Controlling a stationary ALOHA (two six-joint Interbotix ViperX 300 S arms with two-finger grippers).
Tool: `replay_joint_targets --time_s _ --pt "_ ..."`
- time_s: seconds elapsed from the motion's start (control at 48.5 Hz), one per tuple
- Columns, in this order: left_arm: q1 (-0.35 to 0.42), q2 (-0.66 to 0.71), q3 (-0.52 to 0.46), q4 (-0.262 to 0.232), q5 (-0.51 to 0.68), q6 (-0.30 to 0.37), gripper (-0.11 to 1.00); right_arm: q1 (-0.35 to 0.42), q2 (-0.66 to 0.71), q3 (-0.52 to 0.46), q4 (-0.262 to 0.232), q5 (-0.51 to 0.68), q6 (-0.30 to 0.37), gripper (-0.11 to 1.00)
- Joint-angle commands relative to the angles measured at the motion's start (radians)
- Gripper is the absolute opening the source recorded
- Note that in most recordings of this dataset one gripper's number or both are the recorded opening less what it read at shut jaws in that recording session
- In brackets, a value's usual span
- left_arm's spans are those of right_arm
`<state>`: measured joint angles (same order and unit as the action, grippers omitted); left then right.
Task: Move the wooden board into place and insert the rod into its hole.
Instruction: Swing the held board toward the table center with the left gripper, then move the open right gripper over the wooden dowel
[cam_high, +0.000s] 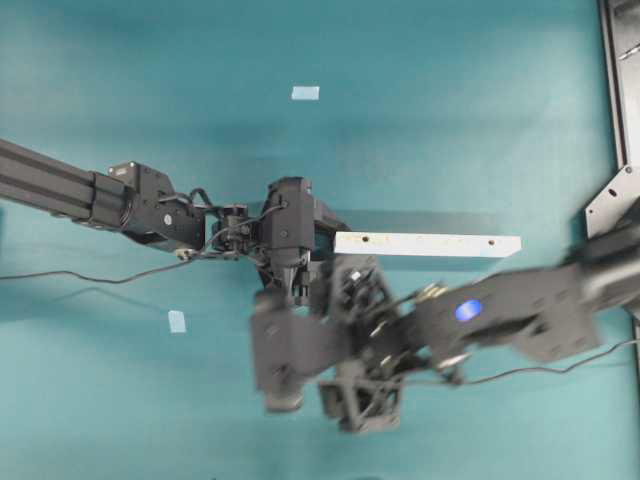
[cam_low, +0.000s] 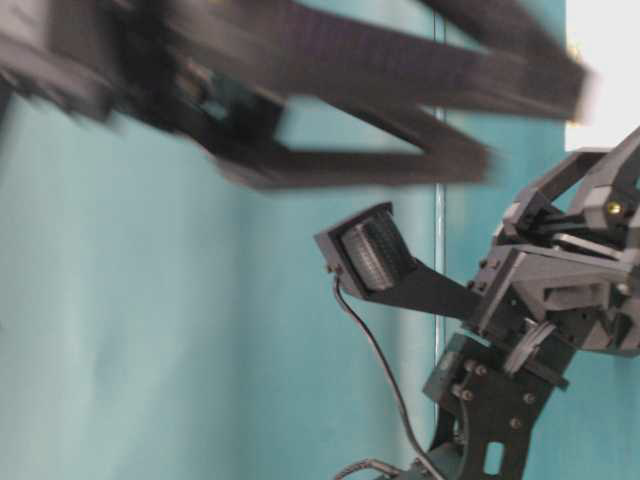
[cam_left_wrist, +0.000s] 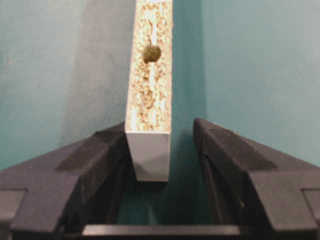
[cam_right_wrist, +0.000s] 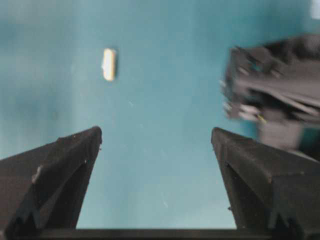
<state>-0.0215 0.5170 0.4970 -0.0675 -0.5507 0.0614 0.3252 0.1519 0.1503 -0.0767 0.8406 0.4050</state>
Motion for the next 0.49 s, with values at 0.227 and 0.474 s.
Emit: replay_joint_targets --time_s 0.227,0.474 --pt "0.026 0.009 -0.011 0.0 -0.026 0.003 0.54 0.017 0.144 -0.121 0.003 -0.017 0.008 0.93" --pt "0.04 0.006 0.005 0.0 -0.026 0.003 0.54 0.021 0.222 -0.161 0.003 -0.058 0.008 0.93"
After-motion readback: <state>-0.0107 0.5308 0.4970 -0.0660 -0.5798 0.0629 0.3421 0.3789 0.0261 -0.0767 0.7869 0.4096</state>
